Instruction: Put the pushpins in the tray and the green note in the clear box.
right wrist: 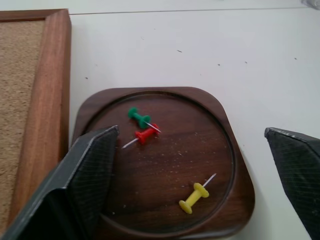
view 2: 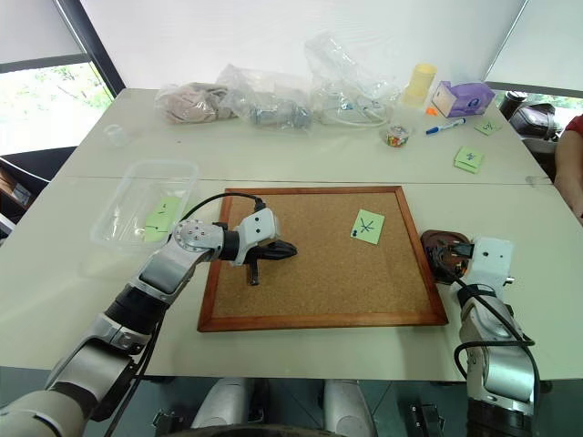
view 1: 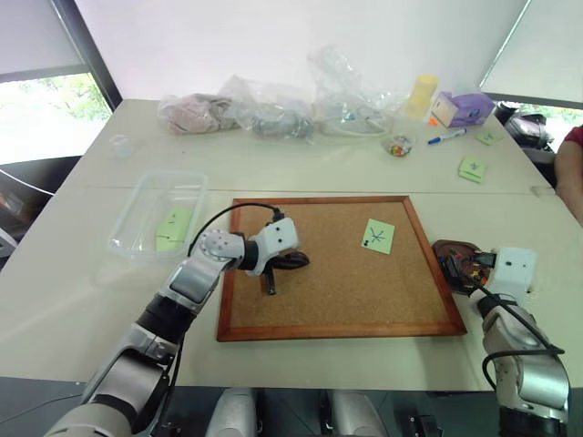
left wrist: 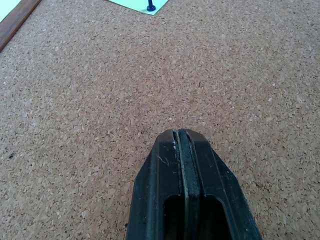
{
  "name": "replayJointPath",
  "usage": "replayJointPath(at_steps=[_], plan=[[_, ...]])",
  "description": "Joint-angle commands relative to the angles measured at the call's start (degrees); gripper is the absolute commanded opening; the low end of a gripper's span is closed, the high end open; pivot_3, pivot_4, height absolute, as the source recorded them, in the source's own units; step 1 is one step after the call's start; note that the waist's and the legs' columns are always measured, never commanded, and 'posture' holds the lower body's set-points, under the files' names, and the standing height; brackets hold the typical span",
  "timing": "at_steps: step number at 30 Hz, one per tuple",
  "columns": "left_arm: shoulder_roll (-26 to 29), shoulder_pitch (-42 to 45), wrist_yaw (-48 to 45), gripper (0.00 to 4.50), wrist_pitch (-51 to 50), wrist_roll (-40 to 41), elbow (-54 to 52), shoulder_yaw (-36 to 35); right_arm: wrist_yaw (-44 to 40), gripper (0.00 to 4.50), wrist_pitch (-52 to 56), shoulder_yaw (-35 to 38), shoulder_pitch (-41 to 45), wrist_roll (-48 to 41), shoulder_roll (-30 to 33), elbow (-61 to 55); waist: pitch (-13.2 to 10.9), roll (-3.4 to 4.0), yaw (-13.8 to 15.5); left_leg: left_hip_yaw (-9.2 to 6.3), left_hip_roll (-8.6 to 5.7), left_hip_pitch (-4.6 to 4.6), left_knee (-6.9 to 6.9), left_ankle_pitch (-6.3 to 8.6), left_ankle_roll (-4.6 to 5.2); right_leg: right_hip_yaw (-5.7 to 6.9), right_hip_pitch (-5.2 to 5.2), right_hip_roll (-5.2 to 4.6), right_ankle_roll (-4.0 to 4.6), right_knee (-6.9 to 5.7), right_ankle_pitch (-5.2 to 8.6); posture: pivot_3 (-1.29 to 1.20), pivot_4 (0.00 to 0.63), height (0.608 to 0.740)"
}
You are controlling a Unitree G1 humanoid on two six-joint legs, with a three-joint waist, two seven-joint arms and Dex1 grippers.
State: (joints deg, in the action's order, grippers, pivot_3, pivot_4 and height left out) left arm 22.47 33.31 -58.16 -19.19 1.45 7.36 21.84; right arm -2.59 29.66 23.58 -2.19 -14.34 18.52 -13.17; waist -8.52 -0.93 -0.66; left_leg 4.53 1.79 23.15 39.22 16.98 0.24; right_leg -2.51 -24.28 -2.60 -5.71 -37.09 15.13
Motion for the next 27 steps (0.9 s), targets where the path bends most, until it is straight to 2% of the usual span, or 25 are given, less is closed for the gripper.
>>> replayJointPath(at_steps=[1,5,8,13,18,27], plan=[[0.13,-0.46,-0.05,0.0,-0.25,-1.09,0.84,1.29,0.46,4.48,-2.5,2.13,0.36,-0.85,-0.66,-3.93,0.0,0.0,0.01,0.0,0.0,0.0,0.0,0.0,0.0,0.0,0.0,0.0,0.0,0.0,0.0,0.0,0.15,0.737],[0.1,-0.44,-0.14,0.0,-0.25,-1.04,0.9,1.28,-0.72,4.48,-9.26,1.7,0.66,0.32,-0.3,-7.02,0.0,0.01,0.0,0.0,0.0,0.0,0.0,0.0,0.0,0.0,0.0,0.0,0.0,0.0,0.0,0.0,0.15,0.737],[0.22,-0.42,-0.28,0.0,-0.07,-1.14,1.12,1.31,-5.11,4.48,-12.07,-1.09,1.61,-1.1,0.93,-11.01,0.0,0.01,-0.08,0.0,-0.01,0.0,0.0,0.0,0.0,0.0,0.0,0.01,-0.01,0.0,-0.01,0.0,0.15,0.737],[0.13,0.17,-0.46,0.0,0.52,-1.35,2.09,1.32,-13.77,4.48,-7.75,-10.01,2.7,-3.72,2.18,-9.11,0.02,-0.02,-0.02,-0.01,0.0,-0.03,0.0,0.0,0.0,0.01,0.04,0.03,-0.01,0.0,0.0,0.0,0.15,0.737],[0.24,0.22,-0.47,0.0,0.72,-1.41,2.37,1.16,-15.96,4.48,-8.55,-16.01,3.97,-2.78,0.24,-5.28,0.02,-0.02,0.03,0.0,-0.01,-0.02,0.0,0.0,0.0,0.01,0.04,0.01,0.01,0.01,0.0,0.0,0.15,0.737],[0.73,-0.2,-0.29,0.0,0.5,-1.5,2.03,0.97,-17.75,4.48,-8.95,-19.94,5.13,-2.46,-2.15,-1.15,0.02,-0.02,-0.03,-0.01,0.0,-0.03,0.0,0.0,0.0,0.01,0.03,0.02,0.0,0.0,0.0,0.0,0.15,0.737]])
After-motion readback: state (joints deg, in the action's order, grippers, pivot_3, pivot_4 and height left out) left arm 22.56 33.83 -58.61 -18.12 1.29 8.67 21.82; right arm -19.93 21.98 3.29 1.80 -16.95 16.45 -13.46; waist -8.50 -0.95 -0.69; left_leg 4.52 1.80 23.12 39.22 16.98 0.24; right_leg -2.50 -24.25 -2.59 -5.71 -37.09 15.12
